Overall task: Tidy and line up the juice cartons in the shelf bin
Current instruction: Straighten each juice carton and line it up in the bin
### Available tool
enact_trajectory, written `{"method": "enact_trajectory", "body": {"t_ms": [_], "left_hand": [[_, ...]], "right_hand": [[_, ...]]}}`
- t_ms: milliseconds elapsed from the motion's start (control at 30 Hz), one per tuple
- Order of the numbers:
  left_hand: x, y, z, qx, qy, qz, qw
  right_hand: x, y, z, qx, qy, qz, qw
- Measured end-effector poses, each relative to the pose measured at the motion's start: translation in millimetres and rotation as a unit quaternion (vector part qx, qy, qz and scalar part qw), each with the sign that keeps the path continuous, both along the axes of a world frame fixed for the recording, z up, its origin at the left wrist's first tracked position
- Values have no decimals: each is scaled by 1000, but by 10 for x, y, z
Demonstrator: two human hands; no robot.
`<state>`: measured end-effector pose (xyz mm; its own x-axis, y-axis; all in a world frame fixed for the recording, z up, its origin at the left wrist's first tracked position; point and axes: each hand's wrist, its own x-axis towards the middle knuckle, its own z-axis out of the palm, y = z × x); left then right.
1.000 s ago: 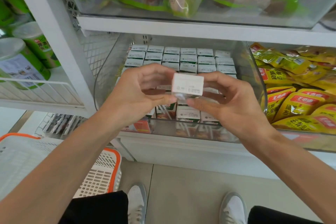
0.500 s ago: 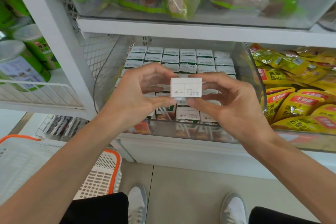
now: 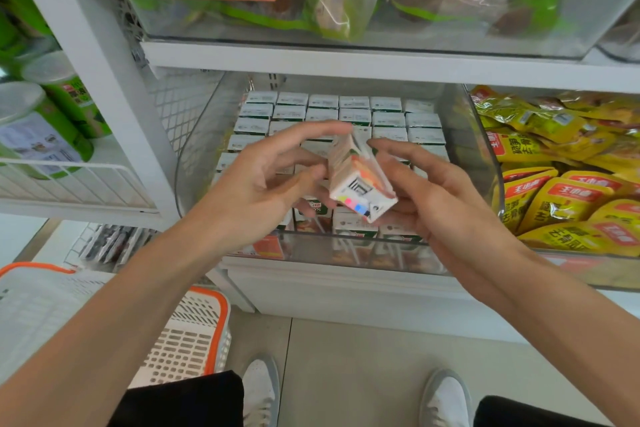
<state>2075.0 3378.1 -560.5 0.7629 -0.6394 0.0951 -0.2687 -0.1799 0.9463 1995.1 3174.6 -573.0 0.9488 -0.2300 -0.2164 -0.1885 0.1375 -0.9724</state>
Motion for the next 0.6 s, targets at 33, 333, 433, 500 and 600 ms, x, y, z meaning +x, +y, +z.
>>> {"method": "enact_trajectory", "body": {"t_ms": [33,333,433,500,600], "left_hand": [[6,9,-7,6,-6,-12,1000],[8,-22,-30,14,-28,-28,999],[6,-20,-27,8,-21,-26,999],[4,-15,-25,3,-13,-29,1000],[-4,-7,-22,6,-5,-43,999]], "right_hand": [[5,-1,8,14,10,-1,1000],[-5,3,4,5,38,43,998],[-7,1,4,-5,32,53,998],[-1,-3,1,-11,30,49,998],[46,-10,2,23,38,21,999]]}}
